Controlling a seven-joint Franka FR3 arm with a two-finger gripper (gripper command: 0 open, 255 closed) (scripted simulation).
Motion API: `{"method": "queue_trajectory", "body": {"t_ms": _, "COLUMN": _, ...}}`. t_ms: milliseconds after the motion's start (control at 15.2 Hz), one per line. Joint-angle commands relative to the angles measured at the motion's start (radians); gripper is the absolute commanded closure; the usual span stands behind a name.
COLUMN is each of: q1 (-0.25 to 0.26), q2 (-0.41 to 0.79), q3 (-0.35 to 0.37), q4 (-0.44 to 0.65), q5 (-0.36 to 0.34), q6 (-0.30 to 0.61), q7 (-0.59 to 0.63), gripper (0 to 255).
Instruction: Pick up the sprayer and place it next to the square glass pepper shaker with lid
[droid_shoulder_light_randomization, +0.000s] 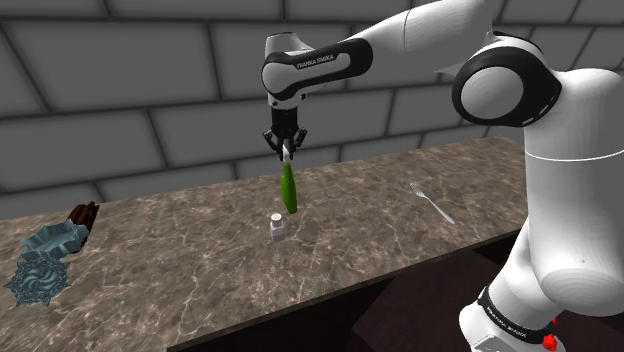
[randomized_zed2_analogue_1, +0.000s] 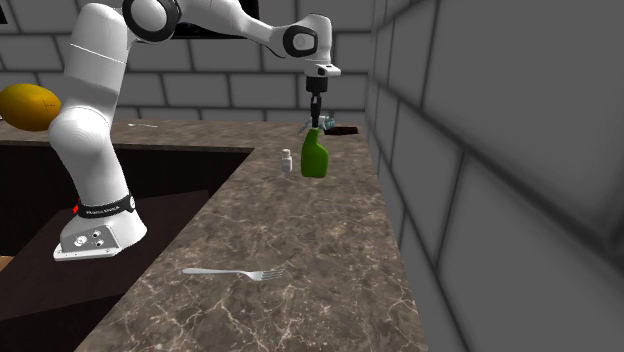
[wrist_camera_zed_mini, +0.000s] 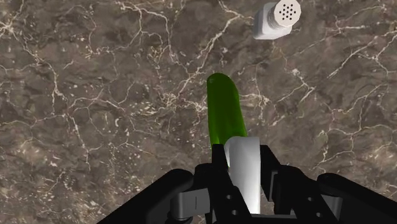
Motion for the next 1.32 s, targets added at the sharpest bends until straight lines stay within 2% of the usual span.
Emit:
{"method": "queue_trajectory", "body": {"t_ms": 0, "q1": 0.0, "q2": 0.0, "q3": 0.0, "q4": 0.0, "q5": 0.0, "q6": 0.001, "q7": 0.0, "gripper": 255}}
{"method": "queue_trajectory", "body": {"t_ms": 132, "q1": 0.0, "q2": 0.0, "q3": 0.0, "q4": 0.0, "q5": 0.0, "q6": 0.001, "q7": 0.0, "gripper": 255}}
{"method": "queue_trajectory", "body": {"t_ms": 198, "q1": 0.0, "q2": 0.0, "q3": 0.0, "q4": 0.0, "q5": 0.0, "q6": 0.001, "q7": 0.0, "gripper": 0}}
{"method": "queue_trajectory", "body": {"t_ms": 528, "q1": 0.0, "q2": 0.0, "q3": 0.0, "q4": 0.0, "q5": 0.0, "q6": 0.001, "q7": 0.0, "gripper": 0}}
{"method": "queue_trajectory", "body": {"t_ms": 792, "q1": -0.003, "q2": -0.005, "q3": -0.002, "q4": 0.119, "q5": -0.002, "q6": -0.124, "q7": 0.002, "gripper": 0}}
{"method": "queue_trajectory", "body": {"t_ms": 1254, "q1": -0.003, "q2": -0.005, "q3": -0.002, "q4": 0.119, "q5": -0.002, "q6": -0.124, "q7": 0.002, "gripper": 0}}
